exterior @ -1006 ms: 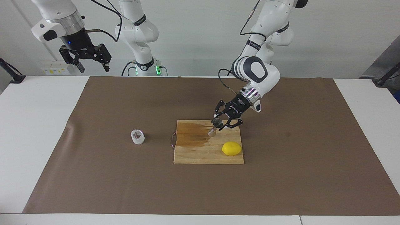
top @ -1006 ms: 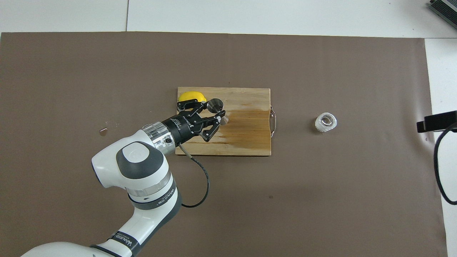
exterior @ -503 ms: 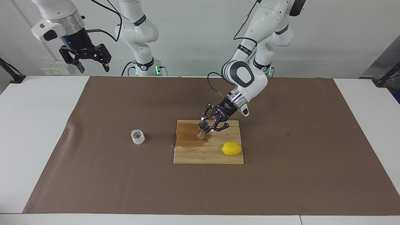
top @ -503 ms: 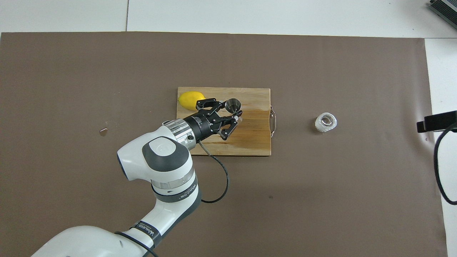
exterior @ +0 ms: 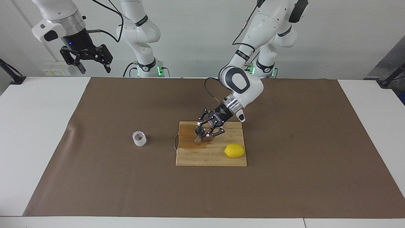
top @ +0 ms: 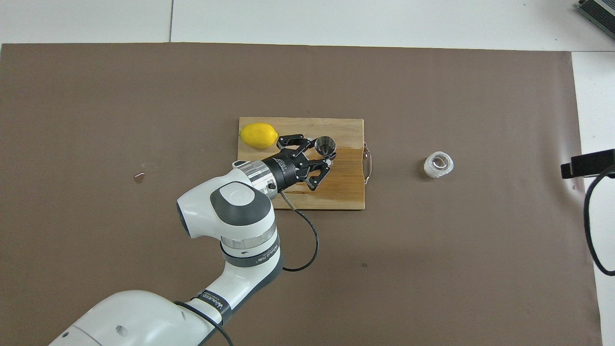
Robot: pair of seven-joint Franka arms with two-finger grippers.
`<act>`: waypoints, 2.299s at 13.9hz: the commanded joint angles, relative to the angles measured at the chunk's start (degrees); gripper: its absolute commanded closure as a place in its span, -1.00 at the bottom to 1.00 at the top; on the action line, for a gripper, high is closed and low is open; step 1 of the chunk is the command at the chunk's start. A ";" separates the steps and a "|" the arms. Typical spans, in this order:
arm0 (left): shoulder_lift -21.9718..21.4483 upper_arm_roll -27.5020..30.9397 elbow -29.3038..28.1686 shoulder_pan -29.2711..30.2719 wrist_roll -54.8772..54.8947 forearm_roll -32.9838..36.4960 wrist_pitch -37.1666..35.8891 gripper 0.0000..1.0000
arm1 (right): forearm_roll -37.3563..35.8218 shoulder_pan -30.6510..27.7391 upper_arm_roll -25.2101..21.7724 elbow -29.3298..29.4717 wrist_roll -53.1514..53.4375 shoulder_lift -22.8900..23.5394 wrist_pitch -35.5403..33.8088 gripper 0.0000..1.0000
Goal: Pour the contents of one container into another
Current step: 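Lower the metal cup onto the board and open the left gripper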
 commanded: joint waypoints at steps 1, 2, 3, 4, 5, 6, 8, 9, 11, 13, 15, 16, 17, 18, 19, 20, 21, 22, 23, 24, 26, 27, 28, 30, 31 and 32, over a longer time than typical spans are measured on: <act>0.73 0.13 1.38 -0.76 1.69 -1.41 1.60 0.73 | -0.52 -0.47 0.16 -1.45 -0.82 -1.19 0.39 -1.00; 0.81 0.13 1.30 -0.76 1.69 -1.41 1.60 0.59 | -0.52 -0.47 0.16 -1.45 -0.82 -1.19 0.39 -1.00; 0.81 0.13 1.21 -1.02 1.95 -1.41 1.69 0.48 | -0.52 -0.47 0.16 -1.45 -0.82 -1.19 0.39 -1.00; 0.81 0.13 1.12 -1.11 1.95 -1.41 1.69 0.42 | -0.52 -0.47 0.16 -1.37 -0.82 -1.19 0.39 -1.00; 0.81 0.13 1.03 -1.20 2.04 -1.50 1.69 0.40 | -0.52 -0.47 0.16 -1.37 -0.82 -1.19 0.39 -1.00; 0.81 0.13 0.94 -1.20 2.04 -1.50 1.78 0.33 | -0.52 -0.47 0.16 -1.37 -0.82 -1.19 0.39 -1.00; 0.81 0.13 0.94 -1.20 2.04 -1.50 1.87 0.20 | -0.52 -0.47 0.16 -1.37 -0.82 -1.19 0.39 -1.00; 0.81 0.13 0.86 -1.20 2.22 -1.50 1.87 0.06 | -0.52 -0.47 0.16 -1.37 -0.82 -1.19 0.39 -1.00; 0.81 0.13 0.68 -1.20 2.39 -1.50 1.95 0.04 | -0.52 -0.47 0.16 -1.37 -0.82 -1.19 0.39 -1.00; 0.81 -0.13 0.51 -1.29 2.48 -1.50 1.95 0.03 | -0.52 -0.47 0.16 -1.45 -0.82 -1.19 0.39 -1.00; 0.81 -0.13 0.42 -1.29 2.83 -1.50 2.04 0.01 | -0.52 -0.47 0.16 -1.37 -0.82 -1.19 0.39 -1.00; 0.81 -0.14 0.24 -1.29 2.83 -1.59 2.04 -0.32 | -0.52 -0.47 0.16 -1.45 -0.82 -1.19 0.39 -1.00; 0.81 -0.14 0.24 -1.29 2.83 -1.59 1.95 -0.53 | -0.52 -0.47 0.16 -1.45 -0.82 -1.19 0.39 -1.00; 0.81 -0.14 0.24 -1.29 2.83 -1.59 2.04 -0.54 | -0.52 -0.47 0.16 -1.37 -0.82 -1.19 0.39 -1.00; 0.81 -0.14 0.24 -1.29 2.83 -1.59 1.95 -0.56 | -0.52 -0.47 0.16 -1.37 -0.82 -1.19 0.39 -1.00; 0.81 -0.14 0.24 -1.29 2.83 -1.59 2.04 -0.57 | -0.52 -0.47 0.16 -1.37 -0.82 -1.19 0.39 -1.00; 0.81 -0.14 0.24 -1.29 2.83 -1.50 2.04 -0.63 | -0.52 -0.47 0.16 -1.45 -0.82 -1.19 0.39 -1.00; 0.81 -0.14 0.24 -1.29 2.83 -1.59 2.04 -1.00 | -0.52 -0.47 0.16 -1.37 -0.82 -1.19 0.39 -1.00; 0.81 -0.14 0.33 -1.29 2.83 -1.67 2.13 -1.00 | -0.52 -0.47 0.16 -1.37 -0.82 -1.19 0.39 -1.00; 0.81 -0.14 0.33 -1.29 2.92 -1.68 2.22 -1.00 | -0.52 -0.47 0.16 -1.37 -0.82 -1.19 0.39 -1.00; 0.64 -0.22 0.42 -1.29 2.92 -1.59 2.30 -1.00 | -0.52 -0.47 0.16 -1.45 -0.82 -1.19 0.39 -1.00; 0.29 -0.57 0.50 -1.29 2.75 -1.59 2.83 -1.00 | -0.52 -0.47 0.16 -1.37 -0.82 -1.19 0.39 -1.00; -0.06 -1.01 0.59 -1.20 2.57 -1.50 3.70 -1.00 | -0.52 -0.47 0.16 -1.37 -0.82 -1.19 0.39 -1.00; -1.03 -1.36 0.85 -0.77 1.78 -1.24 5.03 -1.00 | -0.52 -0.47 0.16 -1.37 -0.82 -1.19 0.39 -1.00; -1.90 -1.89 0.94 -0.42 1.17 -0.89 5.46 -1.00 | -0.52 -0.47 0.16 -1.37 -0.82 -1.19 0.39 -1.00; -2.87 -1.89 1.03 -0.50 0.82 -0.62 6.60 -1.00 | -0.52 -0.47 0.16 -1.37 -0.82 -1.19 0.39 -1.00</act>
